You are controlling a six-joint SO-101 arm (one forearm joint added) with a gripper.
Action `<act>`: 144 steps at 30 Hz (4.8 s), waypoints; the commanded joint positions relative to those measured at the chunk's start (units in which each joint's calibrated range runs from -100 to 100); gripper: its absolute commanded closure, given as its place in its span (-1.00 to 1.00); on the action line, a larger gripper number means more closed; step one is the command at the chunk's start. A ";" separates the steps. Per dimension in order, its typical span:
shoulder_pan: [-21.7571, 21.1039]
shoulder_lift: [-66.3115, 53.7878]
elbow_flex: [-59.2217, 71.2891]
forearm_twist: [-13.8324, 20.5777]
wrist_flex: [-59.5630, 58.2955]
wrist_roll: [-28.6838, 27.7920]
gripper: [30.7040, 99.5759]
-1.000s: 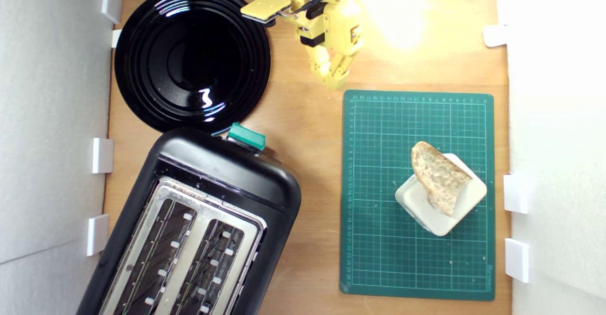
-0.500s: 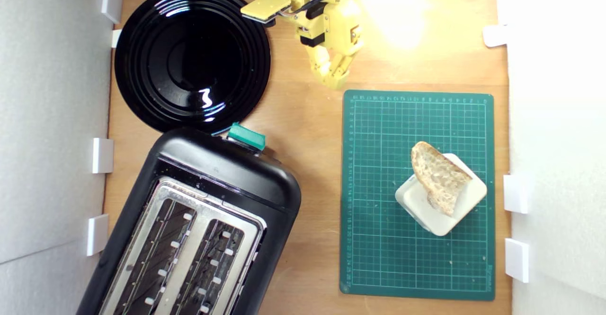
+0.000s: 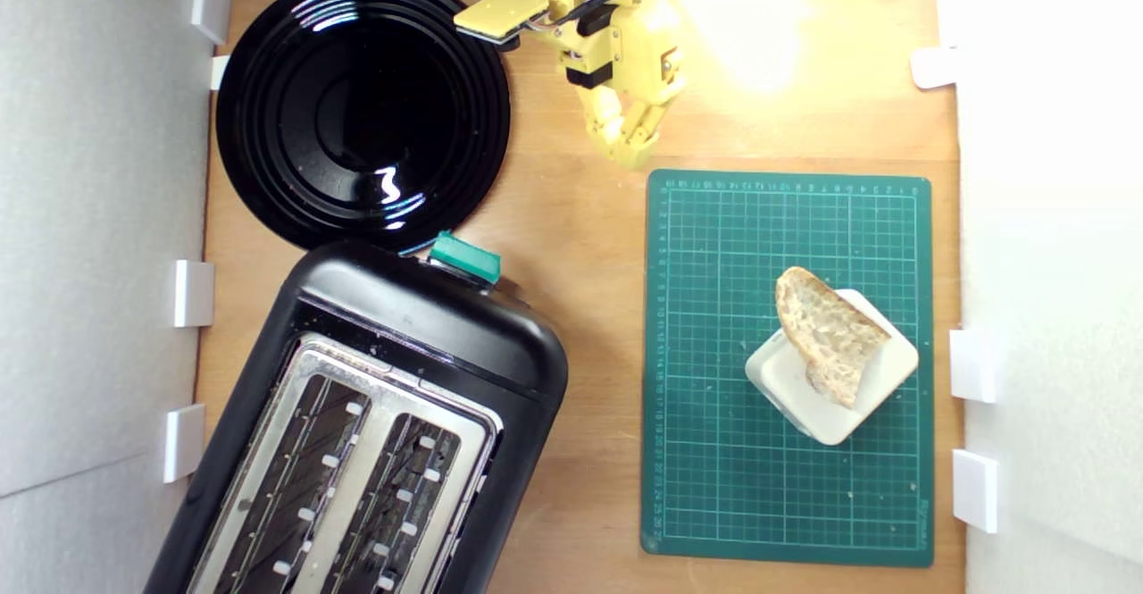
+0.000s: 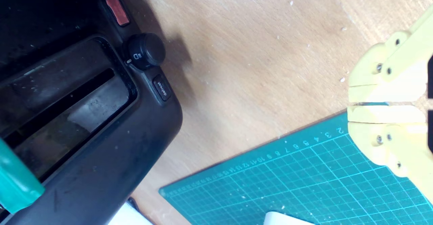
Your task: Pick bread and place in toaster
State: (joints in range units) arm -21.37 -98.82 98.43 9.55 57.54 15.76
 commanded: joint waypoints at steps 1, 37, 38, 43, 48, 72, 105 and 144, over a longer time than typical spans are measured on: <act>-0.30 0.16 0.21 -0.03 -1.31 0.02 0.63; -0.63 0.16 0.21 -0.03 -1.31 0.02 0.63; -0.46 0.16 0.21 -0.03 -1.31 0.02 0.63; -0.63 0.16 0.21 -0.12 -1.31 0.02 0.63; -0.63 0.16 0.21 -0.21 -1.31 0.28 0.61; 1.23 20.54 -2.15 -0.12 -30.84 -1.71 0.61; 0.66 87.93 -1.33 8.13 -115.05 -10.92 0.61; -1.27 113.47 -12.50 3.78 -133.99 -6.89 -0.47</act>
State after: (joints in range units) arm -21.83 14.99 88.16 15.24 -74.66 8.67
